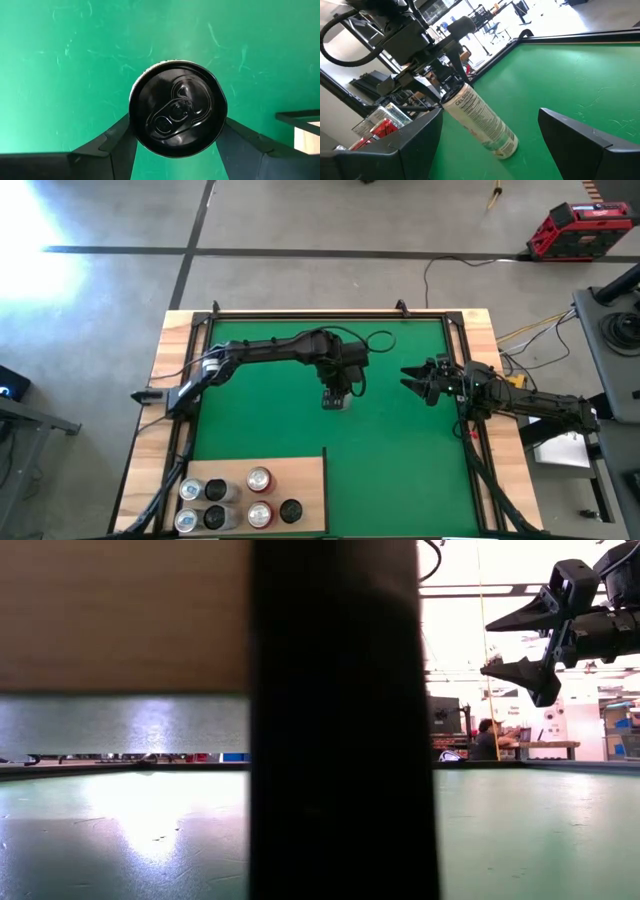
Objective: Place canned beverage on shelf
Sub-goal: Put the white and yellow soda can on the shelf align with the other white and yellow soda can
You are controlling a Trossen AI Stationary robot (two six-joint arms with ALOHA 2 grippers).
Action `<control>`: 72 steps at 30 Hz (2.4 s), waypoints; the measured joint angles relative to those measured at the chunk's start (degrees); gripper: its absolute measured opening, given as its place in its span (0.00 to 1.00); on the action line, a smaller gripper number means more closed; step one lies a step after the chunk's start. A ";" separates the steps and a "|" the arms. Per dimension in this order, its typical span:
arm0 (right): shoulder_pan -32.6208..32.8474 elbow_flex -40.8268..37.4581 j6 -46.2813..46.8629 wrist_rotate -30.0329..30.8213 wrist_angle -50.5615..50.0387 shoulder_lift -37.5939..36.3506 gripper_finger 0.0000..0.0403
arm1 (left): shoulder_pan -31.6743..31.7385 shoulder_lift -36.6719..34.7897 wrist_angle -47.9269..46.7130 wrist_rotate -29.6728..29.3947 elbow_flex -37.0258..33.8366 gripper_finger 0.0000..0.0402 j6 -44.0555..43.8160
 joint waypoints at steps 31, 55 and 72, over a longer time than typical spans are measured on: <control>0.00 0.00 -0.01 -0.02 0.00 0.02 0.79 | -0.02 -0.54 -3.18 -12.95 5.23 0.98 -71.11; 0.00 0.00 -0.02 -0.02 0.00 0.00 0.79 | -0.15 5.42 -0.66 -8.33 4.61 0.98 -79.62; 0.00 0.00 -0.02 -0.02 0.00 0.00 0.79 | -0.79 5.86 -1.83 -6.09 4.61 0.96 -87.27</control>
